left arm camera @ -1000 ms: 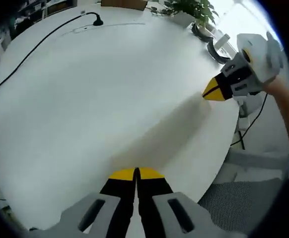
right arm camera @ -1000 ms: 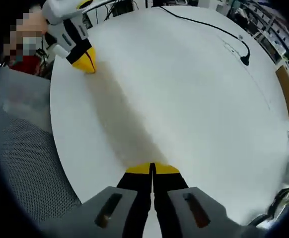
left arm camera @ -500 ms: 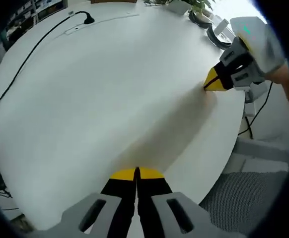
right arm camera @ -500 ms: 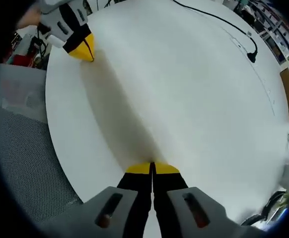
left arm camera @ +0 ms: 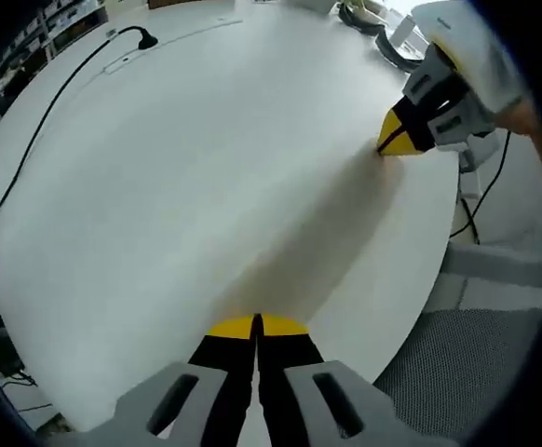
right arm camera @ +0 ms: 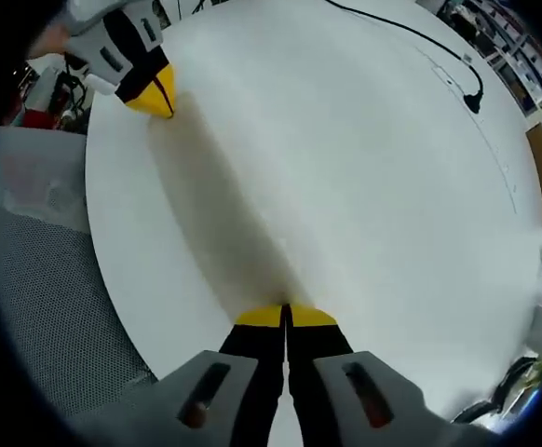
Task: Arrange the utensils inside the cutlery case until each visible utensil rests in its matching compartment.
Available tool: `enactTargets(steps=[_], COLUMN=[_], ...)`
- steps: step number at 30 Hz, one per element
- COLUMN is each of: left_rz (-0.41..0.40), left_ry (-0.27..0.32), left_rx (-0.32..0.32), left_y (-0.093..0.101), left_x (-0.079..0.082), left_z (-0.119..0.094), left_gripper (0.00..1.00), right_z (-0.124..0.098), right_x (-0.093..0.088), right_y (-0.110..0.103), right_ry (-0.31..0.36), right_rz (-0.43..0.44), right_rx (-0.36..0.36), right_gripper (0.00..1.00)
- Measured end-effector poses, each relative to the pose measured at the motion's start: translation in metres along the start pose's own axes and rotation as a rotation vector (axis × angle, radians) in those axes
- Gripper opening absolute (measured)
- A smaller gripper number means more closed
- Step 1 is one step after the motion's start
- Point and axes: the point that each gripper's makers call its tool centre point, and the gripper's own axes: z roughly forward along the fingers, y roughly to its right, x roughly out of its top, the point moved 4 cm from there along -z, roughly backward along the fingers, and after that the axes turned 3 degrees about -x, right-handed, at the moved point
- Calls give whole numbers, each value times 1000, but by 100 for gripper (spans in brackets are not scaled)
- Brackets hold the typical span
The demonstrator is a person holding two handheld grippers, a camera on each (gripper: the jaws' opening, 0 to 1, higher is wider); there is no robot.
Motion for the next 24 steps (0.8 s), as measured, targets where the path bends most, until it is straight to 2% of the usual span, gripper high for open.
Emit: enactTargets(steps=[8, 11, 13, 17, 21, 22, 23, 24], left_rz=[118, 93, 53, 100, 154, 155, 155, 118], left_ry=[4, 22, 62, 87, 94, 95, 96, 64], left_rx=[46, 43, 54, 72, 91, 89, 86, 25], left_y=[7, 6, 6, 9, 10, 10, 11, 17], left_x=[-1, -2, -3, -5, -4, -5, -6, -12], left_z=[-2, -3, -3, -4, -4, -5, -5, -6], left_gripper=[0, 0, 0, 0, 0, 1, 2, 6], right_z=[1, 0, 0, -1, -2, -3, -6, -13], right_x=[0, 0, 0, -1, -2, 0, 5, 12], right_y=[-1, -2, -5, -6, -3, -1, -1, -1], right_ry=[21, 13, 24, 53, 86, 124, 188, 271], right_rz=[-37, -33, -94, -161, -128, -127, -117, -81], right_rx=[-13, -32, -63, -100, -85, -103, -118, -125], right_gripper=[0, 0, 0, 0, 0, 3, 15, 29])
